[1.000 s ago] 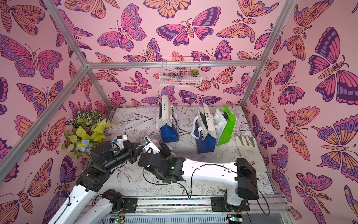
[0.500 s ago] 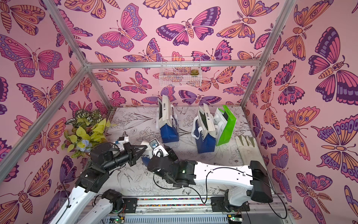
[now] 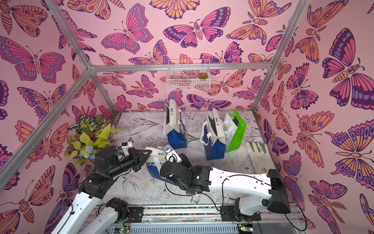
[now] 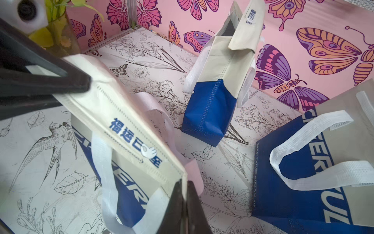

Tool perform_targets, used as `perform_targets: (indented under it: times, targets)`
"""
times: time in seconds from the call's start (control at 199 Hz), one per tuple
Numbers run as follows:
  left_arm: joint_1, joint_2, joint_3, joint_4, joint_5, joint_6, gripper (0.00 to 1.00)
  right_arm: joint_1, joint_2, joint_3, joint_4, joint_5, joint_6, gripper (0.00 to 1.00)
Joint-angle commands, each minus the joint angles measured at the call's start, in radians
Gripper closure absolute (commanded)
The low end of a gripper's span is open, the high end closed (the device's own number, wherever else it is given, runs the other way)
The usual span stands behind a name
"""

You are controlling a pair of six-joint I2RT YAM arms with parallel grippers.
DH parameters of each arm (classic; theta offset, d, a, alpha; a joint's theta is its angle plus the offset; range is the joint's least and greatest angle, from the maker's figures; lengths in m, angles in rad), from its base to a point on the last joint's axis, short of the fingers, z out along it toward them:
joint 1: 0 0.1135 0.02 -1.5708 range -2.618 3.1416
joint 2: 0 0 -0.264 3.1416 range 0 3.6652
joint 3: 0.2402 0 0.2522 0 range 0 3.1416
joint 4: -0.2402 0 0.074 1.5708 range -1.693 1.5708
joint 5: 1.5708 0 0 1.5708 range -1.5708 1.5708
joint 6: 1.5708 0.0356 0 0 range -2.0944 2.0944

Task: Open the takeout bag
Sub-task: Open the takeout bag at the center of the board.

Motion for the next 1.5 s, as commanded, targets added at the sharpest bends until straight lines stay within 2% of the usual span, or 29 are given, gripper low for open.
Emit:
perform_targets:
  times: [0.0,0.226,0.381,0.552,0.652,0.853,0.938,1.054,1.129,1.244,1.305,1.4,1.425,1.495]
  targets:
    - [-0.042,0.011,0.000,-0.001,-0.060,0.024,0.74,-0.012,0.032,0.040,-0.055,-0.057,0.015,0.93]
    - [-0.045,0.124,-0.047,0.189,-0.044,-0.005,0.69,-0.013,0.007,0.043,-0.071,-0.077,0.037,0.93]
    - [-0.045,0.183,-0.013,0.246,-0.039,0.006,0.73,-0.012,-0.011,0.042,-0.089,-0.075,0.038,0.92]
    - [-0.045,0.206,0.022,0.276,-0.060,0.044,0.62,-0.020,-0.016,0.045,-0.096,-0.074,0.031,0.92]
    - [-0.045,0.231,0.022,0.317,-0.055,0.048,0.60,-0.030,-0.032,0.045,-0.094,-0.095,0.032,0.93]
    - [-0.043,0.271,0.030,0.390,-0.060,0.055,0.71,-0.052,-0.065,0.044,-0.096,-0.131,0.036,0.93]
    - [-0.043,0.291,0.051,0.390,-0.059,0.073,0.87,-0.055,-0.080,0.047,-0.099,-0.139,0.037,0.93]
    - [-0.037,0.310,0.073,0.389,-0.055,0.098,0.99,-0.057,-0.089,0.059,-0.108,-0.144,0.031,0.92]
    - [-0.030,0.307,0.078,0.384,-0.054,0.105,1.00,-0.065,-0.086,0.087,-0.124,-0.159,0.018,0.87]
    - [-0.027,0.291,0.082,0.372,-0.048,0.110,1.00,-0.123,-0.062,0.179,-0.182,-0.265,0.040,0.60]
    - [-0.028,0.274,0.083,0.356,-0.043,0.107,1.00,-0.165,-0.041,0.229,-0.215,-0.366,0.052,0.55]
    - [-0.034,0.223,0.084,0.298,-0.051,0.109,1.00,-0.169,-0.002,0.293,-0.251,-0.457,0.000,0.51]
    - [-0.040,0.207,0.086,0.276,-0.059,0.109,1.00,-0.158,0.006,0.302,-0.256,-0.443,-0.010,0.51]
    - [-0.066,0.171,0.084,0.229,-0.075,0.089,1.00,-0.114,0.030,0.309,-0.264,-0.304,-0.042,0.47]
